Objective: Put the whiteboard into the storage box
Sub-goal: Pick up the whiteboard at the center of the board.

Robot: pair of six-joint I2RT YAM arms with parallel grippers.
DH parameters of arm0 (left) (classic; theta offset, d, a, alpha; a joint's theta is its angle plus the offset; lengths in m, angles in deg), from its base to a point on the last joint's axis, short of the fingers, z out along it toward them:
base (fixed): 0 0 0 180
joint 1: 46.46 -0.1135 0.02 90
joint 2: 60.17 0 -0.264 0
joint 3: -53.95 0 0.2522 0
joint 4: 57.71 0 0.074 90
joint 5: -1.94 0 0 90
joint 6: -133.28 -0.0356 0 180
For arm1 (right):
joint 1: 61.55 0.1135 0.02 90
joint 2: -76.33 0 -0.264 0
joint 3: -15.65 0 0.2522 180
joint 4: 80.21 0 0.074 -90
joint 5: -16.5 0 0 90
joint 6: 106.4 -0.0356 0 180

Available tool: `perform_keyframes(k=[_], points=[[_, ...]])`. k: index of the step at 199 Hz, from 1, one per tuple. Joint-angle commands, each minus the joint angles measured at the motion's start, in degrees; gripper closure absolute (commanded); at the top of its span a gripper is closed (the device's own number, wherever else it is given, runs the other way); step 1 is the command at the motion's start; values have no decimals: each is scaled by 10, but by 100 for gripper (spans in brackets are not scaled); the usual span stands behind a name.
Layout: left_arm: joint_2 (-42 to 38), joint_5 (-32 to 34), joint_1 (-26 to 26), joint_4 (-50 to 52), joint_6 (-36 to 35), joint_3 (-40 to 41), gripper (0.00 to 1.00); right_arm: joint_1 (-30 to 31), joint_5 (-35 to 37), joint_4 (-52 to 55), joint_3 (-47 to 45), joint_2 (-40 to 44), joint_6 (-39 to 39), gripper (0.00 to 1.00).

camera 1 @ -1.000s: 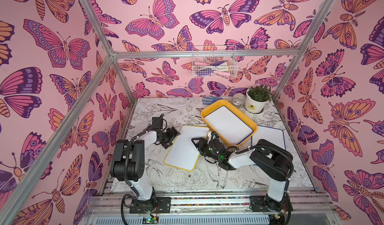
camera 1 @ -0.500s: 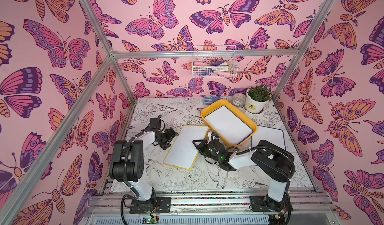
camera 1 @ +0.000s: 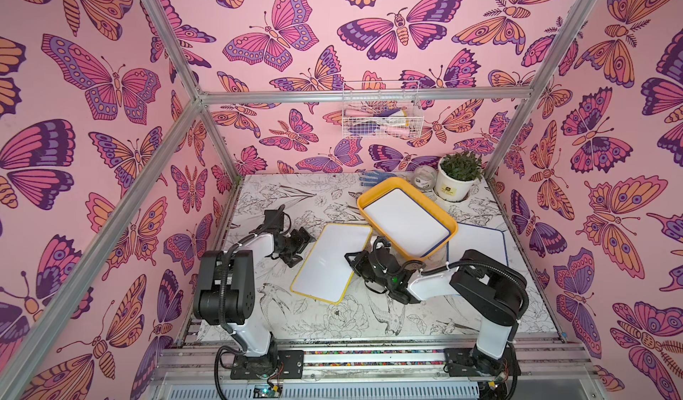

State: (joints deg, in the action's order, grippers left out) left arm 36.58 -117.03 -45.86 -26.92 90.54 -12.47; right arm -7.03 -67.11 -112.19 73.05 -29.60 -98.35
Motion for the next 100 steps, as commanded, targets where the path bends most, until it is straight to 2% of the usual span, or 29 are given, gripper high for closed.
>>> perform_keyframes(k=[1, 16, 53, 100], points=[[-13, 6, -6, 29, 5, 15, 10, 4, 15, 10, 23, 21, 22, 93], [-21, 6, -7, 29, 3, 16, 10, 4, 20, 17, 30, 33, 30, 97], [-52, 6, -10, 33, -2, 17, 10, 4, 31, 32, 43, 60, 53, 98], [-126, 32, -10, 74, -17, -2, 10, 4, 35, 51, 77, 90, 95, 100]])
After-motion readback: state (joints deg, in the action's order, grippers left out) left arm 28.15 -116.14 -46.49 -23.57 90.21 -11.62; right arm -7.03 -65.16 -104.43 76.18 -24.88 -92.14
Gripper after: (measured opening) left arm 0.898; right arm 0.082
